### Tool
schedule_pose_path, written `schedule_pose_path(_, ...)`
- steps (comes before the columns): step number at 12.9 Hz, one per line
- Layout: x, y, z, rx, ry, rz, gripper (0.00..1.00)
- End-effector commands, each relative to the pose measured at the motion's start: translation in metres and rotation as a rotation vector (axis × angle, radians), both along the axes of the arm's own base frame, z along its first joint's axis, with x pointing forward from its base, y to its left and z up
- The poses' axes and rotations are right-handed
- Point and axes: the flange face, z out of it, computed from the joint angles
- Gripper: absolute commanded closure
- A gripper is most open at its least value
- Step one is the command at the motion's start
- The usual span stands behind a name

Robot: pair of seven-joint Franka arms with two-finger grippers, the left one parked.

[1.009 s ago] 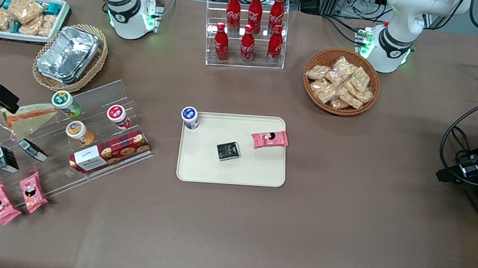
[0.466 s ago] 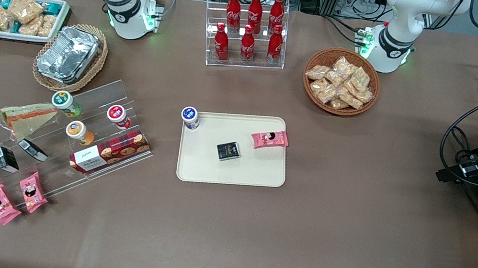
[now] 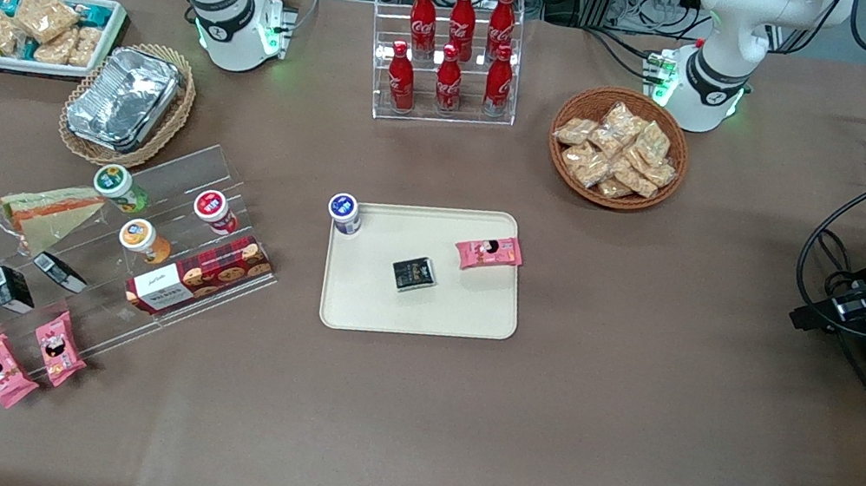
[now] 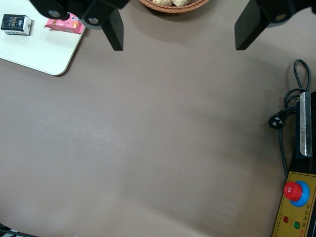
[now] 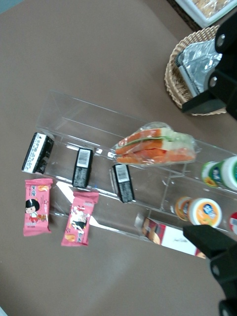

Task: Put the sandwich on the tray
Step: 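Move the right gripper down toward the wrapped sandwich on the acrylic rack, then close the right gripper on the wrapped sandwich and lift it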

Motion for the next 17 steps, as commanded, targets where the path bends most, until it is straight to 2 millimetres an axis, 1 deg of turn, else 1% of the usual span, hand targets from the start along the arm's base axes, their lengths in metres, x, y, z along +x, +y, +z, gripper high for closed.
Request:
schedule_pose_path(1, -0.011, -0.018, -0.031, -0.005, -0.023, -0.026, 0.0)
schedule_pose_path(5, -0.015, -0.018, -0.058, 0.017, -0.028, -0.031, 0.0)
schedule_pose_path(7, -0.017, -0.016, -0.065, 0.024, -0.022, -0.031, 0.0)
schedule_pose_path(11, -0.024, -0.016, -0.09, 0.028, -0.012, -0.032, 0.0)
schedule_pose_path(14, -0.028, -0.019, -0.109, 0.027, -0.022, -0.003, 0.0)
schedule_pose_path(17, -0.033, -0.018, -0.128, 0.028, -0.021, 0.016, 0.0)
